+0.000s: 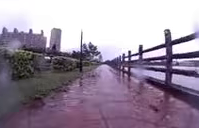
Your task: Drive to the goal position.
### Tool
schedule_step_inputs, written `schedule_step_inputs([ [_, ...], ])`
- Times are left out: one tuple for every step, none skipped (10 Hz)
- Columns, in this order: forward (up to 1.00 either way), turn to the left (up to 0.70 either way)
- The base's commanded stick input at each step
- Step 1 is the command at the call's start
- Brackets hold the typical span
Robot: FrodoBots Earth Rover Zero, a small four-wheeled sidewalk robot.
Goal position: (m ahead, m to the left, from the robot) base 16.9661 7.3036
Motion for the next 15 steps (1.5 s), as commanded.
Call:
schedule_step_inputs([
  [1.0,0.0],
  [1.0,0.0],
  [1.0,0.0],
  [1.0,0.0],
  [1.0,0.0],
  [1.0,0.0],
  [1.0,0.0],
  [1.0,-0.22],
  [1.0,-0.26],
  [1.0,-0.03],
  [1.0,0.0],
  [1.0,0.0],
  [1.0,0.0],
  [1.0,0.0],
  [1.0,0.0],
])
